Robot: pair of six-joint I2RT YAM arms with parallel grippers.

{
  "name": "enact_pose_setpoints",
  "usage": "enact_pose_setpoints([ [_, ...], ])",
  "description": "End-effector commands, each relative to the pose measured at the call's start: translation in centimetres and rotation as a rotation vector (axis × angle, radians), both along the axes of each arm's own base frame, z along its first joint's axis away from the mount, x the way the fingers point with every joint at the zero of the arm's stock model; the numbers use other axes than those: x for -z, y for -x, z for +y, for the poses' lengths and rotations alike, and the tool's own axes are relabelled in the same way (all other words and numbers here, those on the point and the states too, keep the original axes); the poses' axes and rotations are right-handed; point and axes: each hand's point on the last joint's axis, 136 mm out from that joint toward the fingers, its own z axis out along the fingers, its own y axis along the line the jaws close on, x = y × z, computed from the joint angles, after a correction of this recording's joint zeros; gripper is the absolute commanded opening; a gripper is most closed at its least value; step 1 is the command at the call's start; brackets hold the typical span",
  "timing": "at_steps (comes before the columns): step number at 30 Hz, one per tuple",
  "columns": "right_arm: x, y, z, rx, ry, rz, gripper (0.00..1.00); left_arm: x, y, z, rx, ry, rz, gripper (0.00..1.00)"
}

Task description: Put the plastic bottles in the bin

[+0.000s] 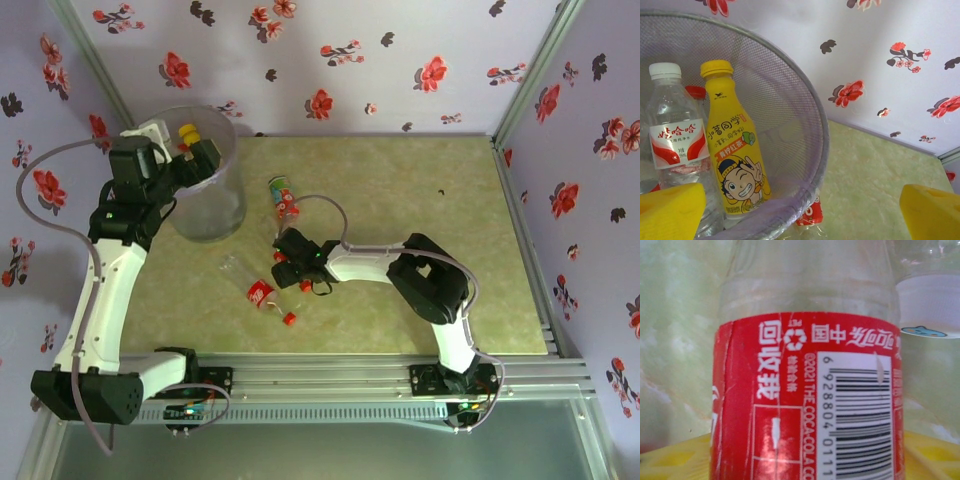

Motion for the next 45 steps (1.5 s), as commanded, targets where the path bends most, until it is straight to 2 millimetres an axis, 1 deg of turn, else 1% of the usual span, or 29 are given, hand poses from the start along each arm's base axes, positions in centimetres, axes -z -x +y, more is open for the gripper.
enact_pose_setpoints([
  [1,-0.1,-0.4,-0.1,0.011,0.013,-0.032,0.66,-0.1,0.2,-0.5,0.013,0.024,-0.013,1.00],
  [5,-0.7,-0.2,-0.2,0.006,0.001,-0.036,0.57,-0.1,0.1,-0.6,0.014,0.029,-0.014,1.00],
  [9,-2.0,0.0,-0.1,-0.011,-0.028,-0.042,0.51,-0.7,0.3,-0.9,0.022,0.036,-0.027,1.00],
  [11,-3.4,0.4,0.1,-0.031,-0.063,-0.049,0.51,-1.1,0.5,-1.2,0.029,0.042,-0.035,1.00],
  [14,-6.3,1.1,0.2,-0.062,-0.126,-0.066,0.49,-1.5,0.6,-2.0,0.050,0.051,-0.044,1.00],
  [18,-9.5,2.1,-0.6,-0.094,-0.209,-0.112,0.45,-2.1,0.7,-3.9,0.097,0.067,-0.059,0.99],
  [21,-11.6,2.3,-2.2,-0.067,-0.291,-0.173,0.37,-2.3,0.8,-6.3,0.154,0.090,-0.065,0.99],
  [24,-13.6,1.7,-4.1,-0.009,-0.389,-0.238,0.38,-2.6,0.9,-9.3,0.228,0.104,-0.076,1.00],
  [27,-13.8,1.0,-6.7,0.075,-0.447,-0.282,0.38,-3.0,0.9,-11.8,0.284,0.114,-0.086,1.00],
  [29,-14.7,0.7,-8.1,0.109,-0.502,-0.321,0.37,-3.1,0.8,-13.7,0.325,0.132,-0.090,0.99],
  [31,-15.9,0.3,-9.5,0.151,-0.572,-0.361,0.36,-2.7,0.8,-16.1,0.378,0.137,-0.079,1.00],
  [34,-17.5,-0.1,-11.3,0.192,-0.653,-0.426,0.35,-1.4,0.8,-19.9,0.458,0.149,-0.045,1.00],
  [36,-18.2,-0.2,-11.9,0.198,-0.667,-0.451,0.36,-0.1,0.5,-22.2,0.507,0.182,-0.007,1.00],
  [39,-18.6,-0.3,-12.4,0.202,-0.669,-0.470,0.36,2.2,0.6,-25.7,0.576,0.200,0.052,1.00],
  [41,-18.8,-0.3,-12.6,0.204,-0.671,-0.476,0.36,3.5,0.7,-27.2,0.597,0.197,0.086,1.00],
  [43,-18.9,-0.3,-12.9,0.208,-0.674,-0.482,0.37,4.4,1.0,-28.7,0.623,0.213,0.111,1.00],
  [45,-18.9,-0.2,-13.1,0.207,-0.673,-0.485,0.37,5.0,1.3,-29.6,0.640,0.219,0.124,1.00],
])
